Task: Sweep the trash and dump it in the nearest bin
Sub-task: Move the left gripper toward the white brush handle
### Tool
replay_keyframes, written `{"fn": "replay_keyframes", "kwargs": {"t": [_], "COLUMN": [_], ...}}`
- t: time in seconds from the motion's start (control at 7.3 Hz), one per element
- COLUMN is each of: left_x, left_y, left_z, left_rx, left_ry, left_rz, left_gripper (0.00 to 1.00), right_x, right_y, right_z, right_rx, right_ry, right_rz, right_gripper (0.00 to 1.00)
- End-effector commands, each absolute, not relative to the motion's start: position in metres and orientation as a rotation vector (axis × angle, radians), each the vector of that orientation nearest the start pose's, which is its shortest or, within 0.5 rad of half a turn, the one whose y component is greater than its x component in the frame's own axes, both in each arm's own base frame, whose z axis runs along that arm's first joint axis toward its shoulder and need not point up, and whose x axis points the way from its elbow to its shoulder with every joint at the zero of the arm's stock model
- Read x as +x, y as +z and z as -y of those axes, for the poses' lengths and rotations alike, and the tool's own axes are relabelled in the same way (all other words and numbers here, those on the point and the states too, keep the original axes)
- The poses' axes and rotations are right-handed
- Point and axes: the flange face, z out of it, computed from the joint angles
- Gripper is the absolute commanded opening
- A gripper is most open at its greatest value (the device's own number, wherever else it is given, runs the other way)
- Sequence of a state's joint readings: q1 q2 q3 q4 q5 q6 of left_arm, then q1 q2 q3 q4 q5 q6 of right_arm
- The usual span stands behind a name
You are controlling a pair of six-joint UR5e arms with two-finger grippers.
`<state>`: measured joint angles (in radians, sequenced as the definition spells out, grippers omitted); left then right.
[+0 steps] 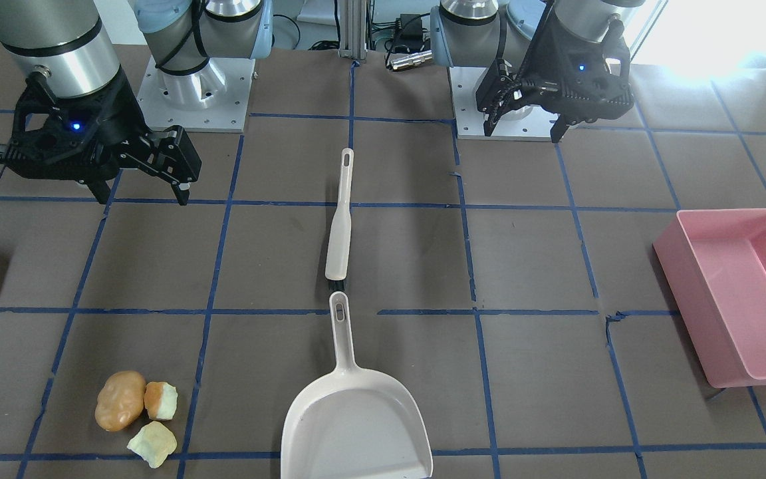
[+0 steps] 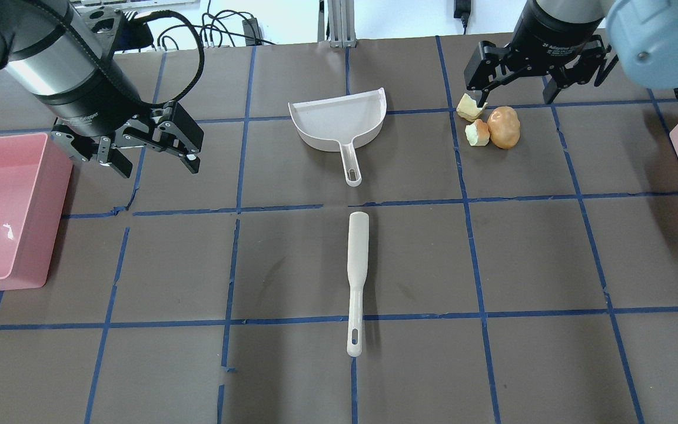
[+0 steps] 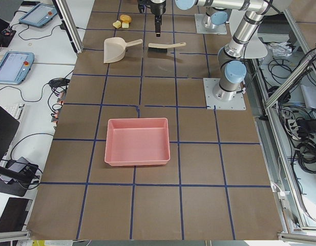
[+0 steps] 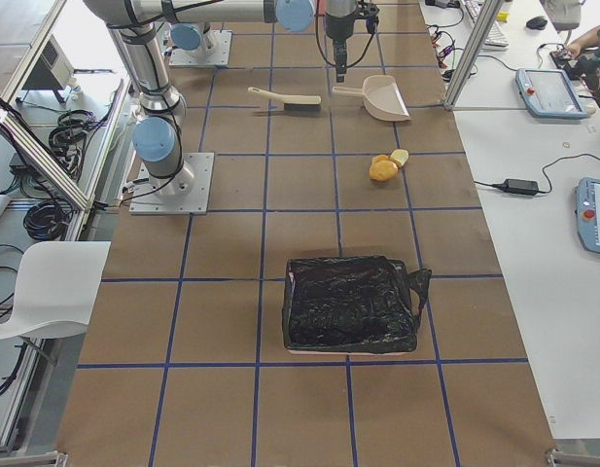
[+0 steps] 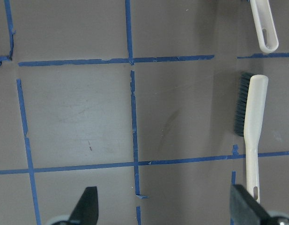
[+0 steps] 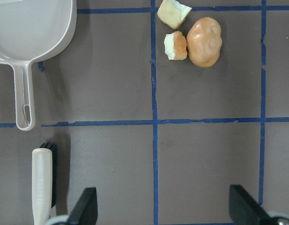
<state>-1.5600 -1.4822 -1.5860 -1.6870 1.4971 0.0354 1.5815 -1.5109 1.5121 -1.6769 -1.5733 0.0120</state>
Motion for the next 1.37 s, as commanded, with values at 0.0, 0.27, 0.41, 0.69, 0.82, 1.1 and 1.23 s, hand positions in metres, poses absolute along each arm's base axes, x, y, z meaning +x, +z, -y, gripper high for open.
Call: {"fn": "replay_keyframes", "kwargs": {"t": [0.0, 0.27, 0.41, 0.69, 0.82, 1.1, 1.23], "left_x": [-0.136, -0.135, -0.135, -0.143, -0.180, -0.256, -0.276], "left_y": [0.510, 0.508, 0.506, 0.501, 0.498, 0.462, 0.442], "left_z": [0.450, 0.448, 0.447, 0.433, 0.419, 0.385, 0.378], "left_rx": [0.042, 0.034, 0.034, 0.052, 0.171, 0.466, 0.490], "left_ry": [0.069, 0.078, 0.086, 0.175, 0.189, 0.302, 0.311], "left_rz": [-3.215, -3.215, -3.215, -3.213, -3.205, -3.141, -3.131], "left_gripper": [1.00, 1.00, 1.00, 1.00, 1.00, 1.00, 1.00], "right_x": [0.138, 0.137, 0.140, 0.141, 0.141, 0.139, 0.137], "right_y": [0.490, 0.498, 0.495, 0.489, 0.483, 0.484, 0.484], "right_z": [0.530, 0.529, 0.535, 0.536, 0.536, 0.538, 0.539], "right_rx": [0.000, 0.003, -0.009, -0.012, -0.005, -0.009, -0.002], "right_ry": [-0.166, -0.197, -0.238, -0.209, -0.195, -0.210, -0.212], "right_rz": [-3.139, -3.137, -3.134, -3.135, -3.137, -3.138, -3.137], "right_gripper": [1.00, 1.00, 1.00, 1.00, 1.00, 1.00, 1.00]}}
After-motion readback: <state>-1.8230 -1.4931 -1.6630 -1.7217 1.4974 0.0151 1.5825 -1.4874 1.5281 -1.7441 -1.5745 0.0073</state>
